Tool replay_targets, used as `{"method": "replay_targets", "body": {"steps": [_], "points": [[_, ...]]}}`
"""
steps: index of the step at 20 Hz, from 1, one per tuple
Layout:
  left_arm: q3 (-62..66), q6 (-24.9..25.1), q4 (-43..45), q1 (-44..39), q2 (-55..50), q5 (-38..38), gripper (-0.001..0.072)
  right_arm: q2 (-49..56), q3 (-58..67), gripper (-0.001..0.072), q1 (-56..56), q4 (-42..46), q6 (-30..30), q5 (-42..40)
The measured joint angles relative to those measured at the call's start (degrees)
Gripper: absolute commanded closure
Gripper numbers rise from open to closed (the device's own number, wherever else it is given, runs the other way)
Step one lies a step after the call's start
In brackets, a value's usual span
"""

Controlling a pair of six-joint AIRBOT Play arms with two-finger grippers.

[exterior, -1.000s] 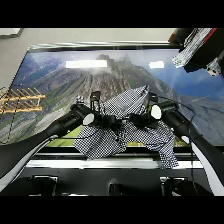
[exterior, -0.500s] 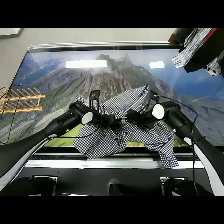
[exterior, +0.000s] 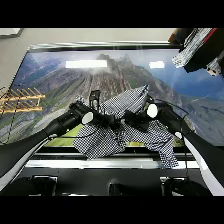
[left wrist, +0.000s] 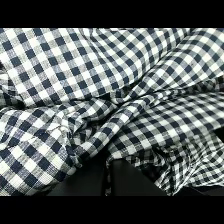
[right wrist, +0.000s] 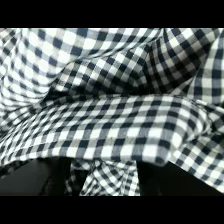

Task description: Fold the clothes and pants, and hang the long-sleeved shirts on hangers.

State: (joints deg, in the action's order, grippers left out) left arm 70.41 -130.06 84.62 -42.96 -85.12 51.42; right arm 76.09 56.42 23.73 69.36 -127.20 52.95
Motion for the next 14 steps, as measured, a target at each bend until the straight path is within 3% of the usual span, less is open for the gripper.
{"method": "replay_targets", "body": {"steps": [3,4,7,14], "points": [[0.0,0.0,0.0,0.0,0.0,0.0,0.0687,1.3,0.0,0.0252,0.0,-0.2,-0.1,-0.6],[0.0,0.0,0.0,0.0,0.0,0.0,0.0687,1.6,0.0,0.0311,0.0,-0.2,-0.4,-0.6],[0.0,0.0,0.0,0.0,0.0,0.0,0.0687,1.9,0.0,0.0258,0.0,0.2,-0.5,-0.7],[0.0,0.0,-0.1,0.0,0.0,0.0,0.0687,1.9,1.5,0.0257,0.0,3.1,-4.6,-2.8]]}}
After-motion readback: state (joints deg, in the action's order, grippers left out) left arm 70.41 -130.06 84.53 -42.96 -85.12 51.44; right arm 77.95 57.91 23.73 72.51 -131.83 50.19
